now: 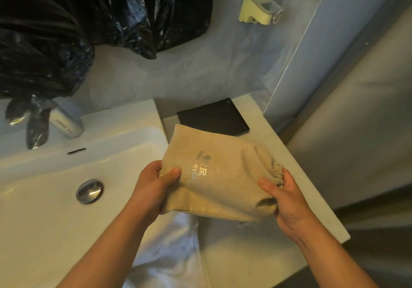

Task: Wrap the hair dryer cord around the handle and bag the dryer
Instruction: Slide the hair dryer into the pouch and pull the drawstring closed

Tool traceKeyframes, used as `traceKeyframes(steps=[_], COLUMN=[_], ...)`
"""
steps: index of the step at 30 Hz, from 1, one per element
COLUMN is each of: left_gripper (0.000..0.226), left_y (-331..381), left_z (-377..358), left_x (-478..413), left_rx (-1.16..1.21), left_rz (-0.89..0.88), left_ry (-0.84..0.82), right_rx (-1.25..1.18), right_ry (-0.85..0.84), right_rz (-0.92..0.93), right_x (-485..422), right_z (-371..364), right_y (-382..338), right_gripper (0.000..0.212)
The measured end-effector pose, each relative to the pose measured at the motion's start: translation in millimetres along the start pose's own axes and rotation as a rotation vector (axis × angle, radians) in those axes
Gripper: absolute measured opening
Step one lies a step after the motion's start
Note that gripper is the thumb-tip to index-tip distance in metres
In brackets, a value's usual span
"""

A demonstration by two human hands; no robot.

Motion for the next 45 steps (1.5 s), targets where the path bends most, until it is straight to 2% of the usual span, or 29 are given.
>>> traceKeyframes(steps=[6, 11, 17, 20, 24, 28, 30, 33, 36, 41, 43, 45], left_gripper=[0.054, 0.055, 0.034, 0.027, 0.028, 0.02, 0.013, 0.013, 0.015, 0.023, 0.038, 0.066], left_y=[-11, -21, -20, -24, -36, -41, -43, -41, -34, -3, 2, 2], left_z=[-53, -75, -87, -86, -78, -67, -62, -58, -54, -45, -45, -46], left_x=[-48, -89, -144, -172, -198, -217, -222, -227, -232, -224, -219, -215], left_rx=[-0.018, 0.075, 0.21, 0.215, 0.241, 0.242, 0.258, 0.253, 0.136, -0.366, -0.469, -0.505], left_rz=[0.034, 0.084, 0.134, 0.187, 0.243, 0.246, 0.251, 0.248, 0.212, 0.026, -0.053, -0.086], left_ry=[0.113, 0.182, 0.209, 0.193, 0.232, 0.328, 0.377, 0.428, 0.472, 0.623, 0.669, 0.693], right_rx=[0.044, 0.1, 0.19, 0.243, 0.351, 0.439, 0.475, 0.505, 0.55, 0.738, 0.806, 0.926], right_ry=[0.002, -0.067, -0.184, -0.213, -0.28, -0.296, -0.305, -0.311, -0.306, -0.293, -0.282, -0.3], right_rz=[0.014, 0.005, -0.036, -0.078, -0.149, -0.151, -0.149, -0.142, -0.124, -0.013, 0.048, 0.144], right_x=[-74, -144, -223, -265, -312, -345, -355, -367, -369, -364, -358, -351], right_z=[47, 54, 28, 15, -11, -31, -38, -38, -37, -33, -31, -34], right_y=[-24, -38, -49, -41, -27, -11, -5, 5, 6, -9, -17, -25], right_gripper=[0.043, 0.043, 0.046, 0.062, 0.091, 0.085, 0.093, 0.102, 0.097, 0.083, 0.08, 0.083])
Point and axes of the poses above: each hand's wrist, its own x-axis away from the middle knuckle, its own z-axis out of the back of the hand, y = z × x, the point moved 10 cm from there along -x, towards the middle knuckle, and after that the axes turned 4 degrees about z, right-handed, at the moved point
